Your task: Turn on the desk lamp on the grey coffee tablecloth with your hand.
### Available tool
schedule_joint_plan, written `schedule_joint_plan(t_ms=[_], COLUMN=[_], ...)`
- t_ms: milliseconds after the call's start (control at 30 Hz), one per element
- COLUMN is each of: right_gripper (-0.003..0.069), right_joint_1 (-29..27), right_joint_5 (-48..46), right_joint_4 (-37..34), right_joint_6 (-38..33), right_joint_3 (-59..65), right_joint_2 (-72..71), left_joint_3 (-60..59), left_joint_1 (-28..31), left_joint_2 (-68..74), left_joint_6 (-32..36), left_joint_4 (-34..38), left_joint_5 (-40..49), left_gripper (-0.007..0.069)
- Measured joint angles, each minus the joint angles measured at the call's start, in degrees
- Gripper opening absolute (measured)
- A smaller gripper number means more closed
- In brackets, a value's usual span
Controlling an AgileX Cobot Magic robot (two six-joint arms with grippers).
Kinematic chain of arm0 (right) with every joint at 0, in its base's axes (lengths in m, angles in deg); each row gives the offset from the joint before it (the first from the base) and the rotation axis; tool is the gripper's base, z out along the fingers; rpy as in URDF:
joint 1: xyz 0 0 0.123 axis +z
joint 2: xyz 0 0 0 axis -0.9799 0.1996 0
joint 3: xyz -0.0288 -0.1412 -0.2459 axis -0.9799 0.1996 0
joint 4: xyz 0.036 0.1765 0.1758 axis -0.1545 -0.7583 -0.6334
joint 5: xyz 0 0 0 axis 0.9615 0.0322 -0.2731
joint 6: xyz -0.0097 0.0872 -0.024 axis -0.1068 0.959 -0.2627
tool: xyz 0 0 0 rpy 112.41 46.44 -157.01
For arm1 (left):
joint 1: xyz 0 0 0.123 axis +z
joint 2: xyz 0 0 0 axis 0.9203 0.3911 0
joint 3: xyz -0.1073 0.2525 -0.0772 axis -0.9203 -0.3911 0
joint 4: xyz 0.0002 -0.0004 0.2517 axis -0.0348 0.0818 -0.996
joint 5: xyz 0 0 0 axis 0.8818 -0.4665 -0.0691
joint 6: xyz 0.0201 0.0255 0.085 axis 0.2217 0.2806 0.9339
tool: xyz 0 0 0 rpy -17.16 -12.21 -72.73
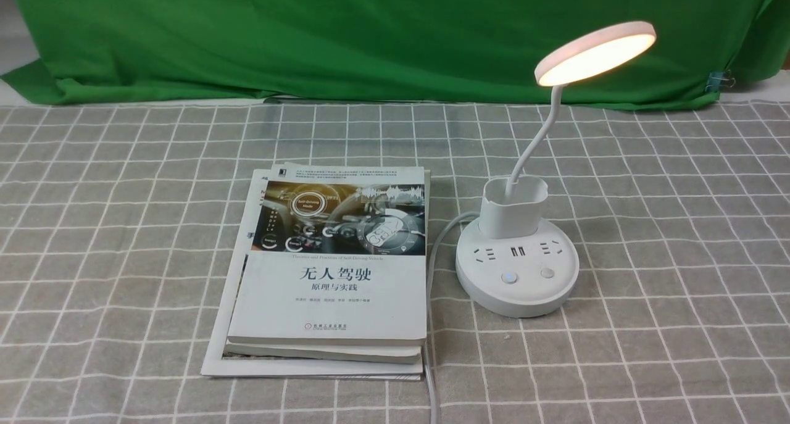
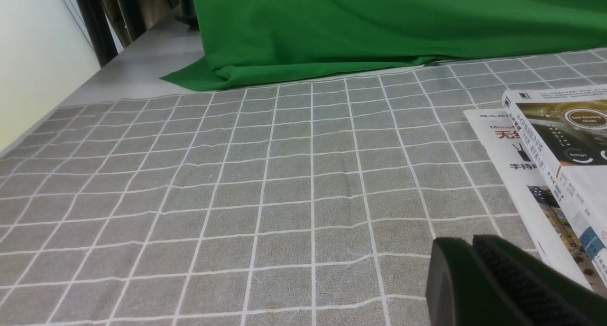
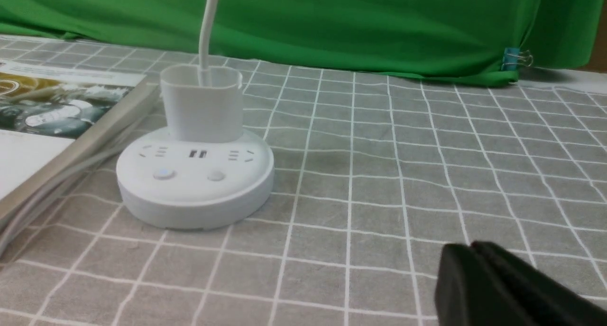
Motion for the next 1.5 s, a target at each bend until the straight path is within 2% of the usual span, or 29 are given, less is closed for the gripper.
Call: schedule_joint_plan(t_ms=[1500], right_gripper=[0.0128], right_joint_1=[0.0], right_joint_5=[0.0], right_joint_4=[0.0], right_joint_6=[0.1], right_joint_3=[0.0], right_joint_2=[0.0], left_joint_3=[0.0], left_joint_1=[0.0], left_joint_2=[0.0], left_joint_6=[0.0], left_joint_4=[0.0], left_joint_5=[0.0], left_gripper=[0.0019])
